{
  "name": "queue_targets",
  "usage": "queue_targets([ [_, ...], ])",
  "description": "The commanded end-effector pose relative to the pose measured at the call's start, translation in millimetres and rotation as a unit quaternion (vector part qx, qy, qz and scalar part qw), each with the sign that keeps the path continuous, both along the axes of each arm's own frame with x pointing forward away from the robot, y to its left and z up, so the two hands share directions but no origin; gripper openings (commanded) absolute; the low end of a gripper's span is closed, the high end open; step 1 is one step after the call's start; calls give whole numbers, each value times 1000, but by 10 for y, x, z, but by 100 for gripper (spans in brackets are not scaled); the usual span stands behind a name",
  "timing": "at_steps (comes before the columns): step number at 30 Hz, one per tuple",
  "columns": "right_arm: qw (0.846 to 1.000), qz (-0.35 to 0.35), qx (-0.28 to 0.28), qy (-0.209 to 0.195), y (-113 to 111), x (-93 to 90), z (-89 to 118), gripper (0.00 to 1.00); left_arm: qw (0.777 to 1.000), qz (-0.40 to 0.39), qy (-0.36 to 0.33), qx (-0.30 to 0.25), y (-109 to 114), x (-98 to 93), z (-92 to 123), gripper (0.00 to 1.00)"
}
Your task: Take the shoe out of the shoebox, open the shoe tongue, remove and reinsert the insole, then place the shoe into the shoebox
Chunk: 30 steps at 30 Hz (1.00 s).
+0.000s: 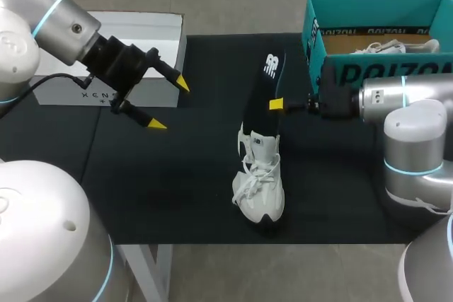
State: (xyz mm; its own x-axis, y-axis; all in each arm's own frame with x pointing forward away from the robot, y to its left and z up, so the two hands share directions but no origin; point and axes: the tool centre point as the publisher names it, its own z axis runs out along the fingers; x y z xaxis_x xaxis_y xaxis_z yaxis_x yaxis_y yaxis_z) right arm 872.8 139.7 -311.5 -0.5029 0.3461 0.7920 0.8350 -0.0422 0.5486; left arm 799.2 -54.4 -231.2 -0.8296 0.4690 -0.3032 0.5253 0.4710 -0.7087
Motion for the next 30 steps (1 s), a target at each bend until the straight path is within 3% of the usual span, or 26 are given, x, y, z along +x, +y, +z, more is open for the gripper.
queue_targets([
  [1,1000,-3,-12,5,3,-92,-58,0,1000,-1,0,2,2,5,4,100],
  [15,998,18,-40,35,142,-271,-231,0,1000,-1,0,2,2,5,4,100],
  [16,998,18,-40,35,145,-262,-229,7,1000,-1,0,2,2,5,4,100],
  [17,998,18,-41,35,146,-252,-221,33,1000,-1,0,2,2,5,4,100],
  [18,998,18,-42,34,144,-233,-207,43,1000,-1,0,2,2,5,4,100],
  [20,998,17,-43,29,142,-196,-182,47,1000,-1,0,2,2,5,4,100],
  [22,999,16,-44,25,141,-155,-166,68,1000,-1,0,2,2,5,4,100],
  [30,999,14,-51,13,158,0,-110,65,1000,-1,0,2,2,5,4,100],
])
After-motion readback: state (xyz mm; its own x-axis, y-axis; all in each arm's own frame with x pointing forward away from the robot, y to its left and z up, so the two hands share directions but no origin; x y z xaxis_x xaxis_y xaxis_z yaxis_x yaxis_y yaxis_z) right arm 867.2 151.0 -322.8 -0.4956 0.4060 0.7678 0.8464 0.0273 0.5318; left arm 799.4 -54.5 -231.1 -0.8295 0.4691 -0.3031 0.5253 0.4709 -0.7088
